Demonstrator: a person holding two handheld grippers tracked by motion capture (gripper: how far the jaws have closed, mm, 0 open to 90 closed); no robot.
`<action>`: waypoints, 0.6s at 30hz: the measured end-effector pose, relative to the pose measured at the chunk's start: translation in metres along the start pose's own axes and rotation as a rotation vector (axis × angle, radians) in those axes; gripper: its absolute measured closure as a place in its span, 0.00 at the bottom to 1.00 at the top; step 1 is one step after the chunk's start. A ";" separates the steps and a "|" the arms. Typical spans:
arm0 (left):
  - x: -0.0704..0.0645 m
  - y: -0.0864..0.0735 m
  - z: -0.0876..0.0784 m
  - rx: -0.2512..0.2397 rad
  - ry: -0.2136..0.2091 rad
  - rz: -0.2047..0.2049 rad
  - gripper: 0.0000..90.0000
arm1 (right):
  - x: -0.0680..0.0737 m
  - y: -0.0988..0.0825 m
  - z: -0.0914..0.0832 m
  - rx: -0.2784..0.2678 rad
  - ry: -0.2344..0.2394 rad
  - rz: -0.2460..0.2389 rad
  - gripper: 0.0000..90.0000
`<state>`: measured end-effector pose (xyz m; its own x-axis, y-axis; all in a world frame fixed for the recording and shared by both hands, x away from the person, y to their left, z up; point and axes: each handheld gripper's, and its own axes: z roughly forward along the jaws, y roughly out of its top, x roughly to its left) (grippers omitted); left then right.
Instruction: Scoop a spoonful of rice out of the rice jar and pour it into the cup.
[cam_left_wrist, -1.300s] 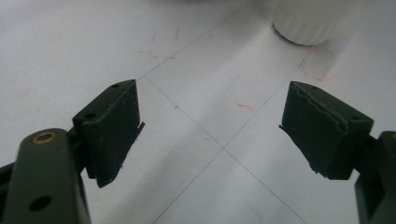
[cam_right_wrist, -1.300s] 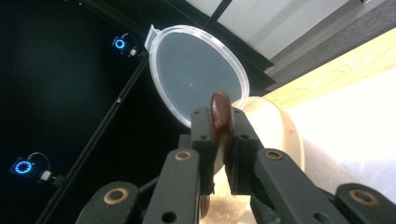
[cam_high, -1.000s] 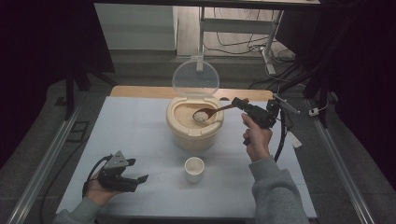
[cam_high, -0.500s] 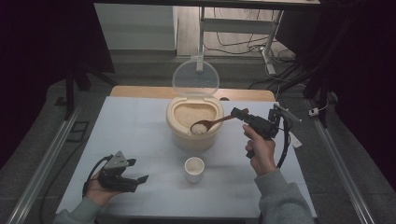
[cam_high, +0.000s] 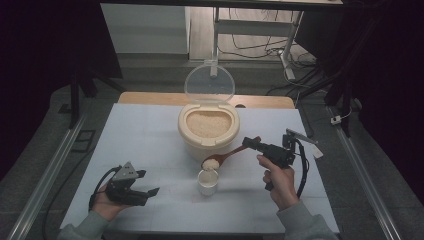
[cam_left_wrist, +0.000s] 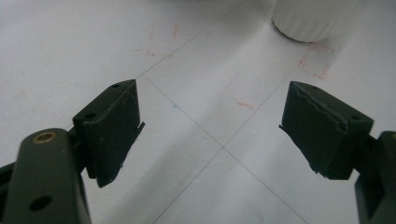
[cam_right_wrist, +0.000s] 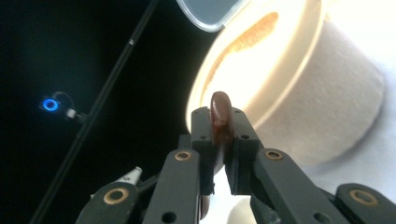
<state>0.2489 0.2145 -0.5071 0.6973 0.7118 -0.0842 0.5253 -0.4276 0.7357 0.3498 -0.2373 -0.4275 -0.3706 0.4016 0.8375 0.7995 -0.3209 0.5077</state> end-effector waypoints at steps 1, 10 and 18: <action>0.000 0.000 0.000 0.001 0.001 0.000 0.21 | -0.001 -0.001 0.001 0.007 -0.012 -0.010 0.92; 0.000 -0.001 0.001 0.002 -0.002 0.001 0.21 | -0.006 -0.007 0.008 0.032 -0.091 -0.080 0.92; 0.000 -0.001 0.001 0.008 -0.002 0.006 0.21 | 0.006 -0.008 0.011 0.026 -0.138 -0.196 0.92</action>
<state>0.2491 0.2146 -0.5084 0.7017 0.7079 -0.0809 0.5246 -0.4365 0.7310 0.3461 -0.2223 -0.4288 -0.4533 0.5678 0.6871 0.7313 -0.2038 0.6509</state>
